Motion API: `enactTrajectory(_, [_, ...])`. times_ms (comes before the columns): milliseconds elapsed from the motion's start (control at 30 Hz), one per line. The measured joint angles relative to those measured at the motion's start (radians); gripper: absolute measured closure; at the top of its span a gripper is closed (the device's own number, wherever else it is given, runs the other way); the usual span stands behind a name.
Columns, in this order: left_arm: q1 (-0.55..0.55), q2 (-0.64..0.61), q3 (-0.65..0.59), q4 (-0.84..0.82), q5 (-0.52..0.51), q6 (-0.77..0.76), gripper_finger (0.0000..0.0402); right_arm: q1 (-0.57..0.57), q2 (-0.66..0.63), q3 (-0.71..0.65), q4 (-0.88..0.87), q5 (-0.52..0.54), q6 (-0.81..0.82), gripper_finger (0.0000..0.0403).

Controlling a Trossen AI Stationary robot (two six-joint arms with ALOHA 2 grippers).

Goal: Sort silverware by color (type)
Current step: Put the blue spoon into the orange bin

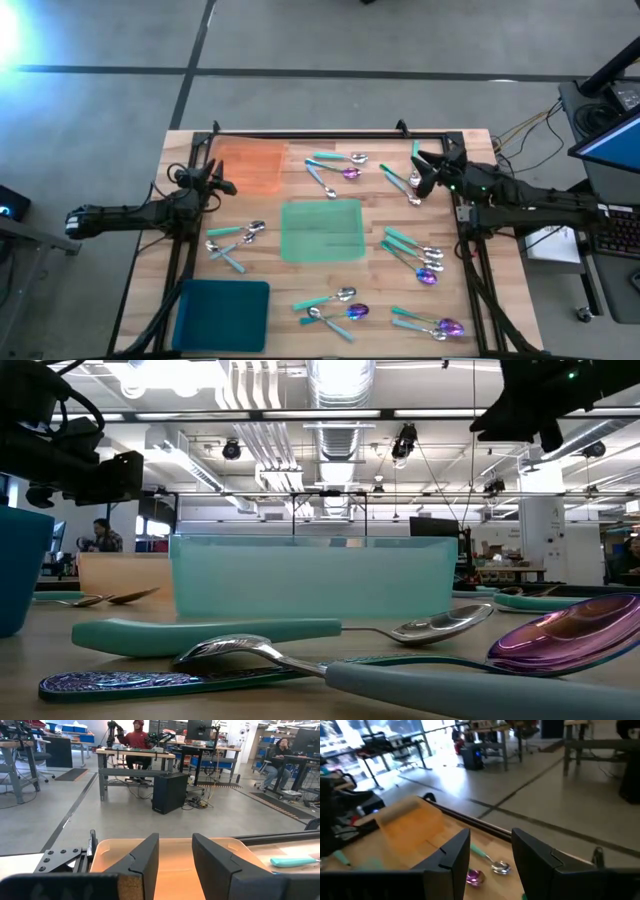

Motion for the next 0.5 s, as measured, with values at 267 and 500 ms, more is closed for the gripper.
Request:
enactTrajectory(267, [0.0,0.0,0.0,0.0,0.0,0.0,0.0299,-0.121,0.072,0.013,-0.119,-0.002,0.101,0.0268])
enactTrajectory(500, [0.0,0.0,0.0,0.0,0.0,0.0,0.0299,-0.234,0.183,0.007,-0.231,-0.052,0.269,0.0268])
